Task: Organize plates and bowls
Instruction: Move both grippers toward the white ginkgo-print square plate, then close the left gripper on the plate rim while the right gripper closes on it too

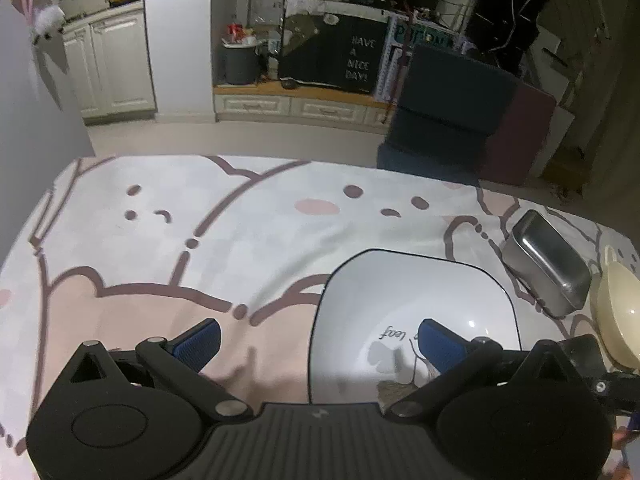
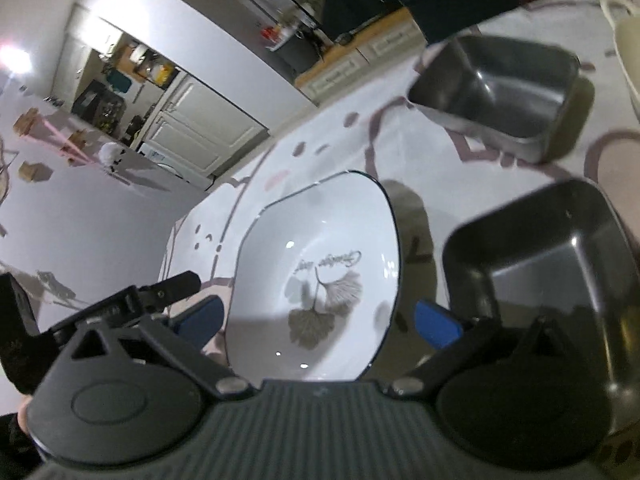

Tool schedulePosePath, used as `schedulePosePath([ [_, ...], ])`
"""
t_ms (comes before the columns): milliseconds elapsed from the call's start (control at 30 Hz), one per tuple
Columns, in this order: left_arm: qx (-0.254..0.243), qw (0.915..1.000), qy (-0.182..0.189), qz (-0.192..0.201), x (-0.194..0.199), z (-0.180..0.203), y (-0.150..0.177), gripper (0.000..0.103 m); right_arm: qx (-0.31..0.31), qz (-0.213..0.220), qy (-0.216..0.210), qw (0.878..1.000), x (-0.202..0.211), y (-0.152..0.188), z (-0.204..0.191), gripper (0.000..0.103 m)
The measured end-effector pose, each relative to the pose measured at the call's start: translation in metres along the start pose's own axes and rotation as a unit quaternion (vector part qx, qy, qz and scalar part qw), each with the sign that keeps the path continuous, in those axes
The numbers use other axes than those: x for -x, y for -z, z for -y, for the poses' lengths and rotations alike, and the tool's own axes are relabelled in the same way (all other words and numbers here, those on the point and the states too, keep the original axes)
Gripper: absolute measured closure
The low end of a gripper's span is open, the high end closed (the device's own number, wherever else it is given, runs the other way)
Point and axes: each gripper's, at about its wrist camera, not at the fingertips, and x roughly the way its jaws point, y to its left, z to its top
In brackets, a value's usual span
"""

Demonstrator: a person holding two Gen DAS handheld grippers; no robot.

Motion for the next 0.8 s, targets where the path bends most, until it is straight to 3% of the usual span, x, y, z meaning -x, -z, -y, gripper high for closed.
schedulePosePath([
  [100, 0.004, 1.0, 0.002, -0.005, -0.008, 0.0, 0.001, 0.0, -0.013, -0.003, 0.001, 1.0, 0.0, 0.0, 0.004, 0.003],
  [200, 0.014, 0.9996, 0.021, -0.009, -0.017, -0.002, 0.001, 0.0, -0.015, 0.002, 0.011, 1.0, -0.001, -0.002, 0.005, 0.013],
  [267, 0.02, 0.9993, 0.024, -0.019, -0.023, -0.002, 0.003, 0.0, -0.012, 0.003, 0.021, 1.0, -0.002, -0.007, -0.002, 0.027],
  [400, 0.036, 0.9983, 0.036, -0.029, -0.03, -0.005, 0.005, 0.0, -0.007, -0.013, 0.051, 0.999, -0.021, -0.017, -0.001, 0.038],
  [500, 0.053, 0.9967, 0.055, -0.027, -0.03, -0.009, 0.006, 0.0, 0.026, -0.018, 0.087, 0.996, -0.028, -0.02, -0.007, 0.057],
  [567, 0.06, 0.9954, 0.07, -0.026, -0.031, -0.011, 0.005, 0.004, 0.048, -0.019, 0.109, 0.993, -0.031, -0.023, -0.01, 0.074],
  [633, 0.063, 0.995, 0.072, -0.03, -0.032, -0.014, 0.004, 0.016, 0.064, -0.017, 0.129, 0.989, -0.035, -0.027, -0.012, 0.084],
  [800, 0.071, 0.9941, 0.068, -0.044, -0.037, -0.02, 0.002, 0.033, 0.089, -0.014, 0.146, 0.985, -0.05, -0.04, -0.019, 0.092],
])
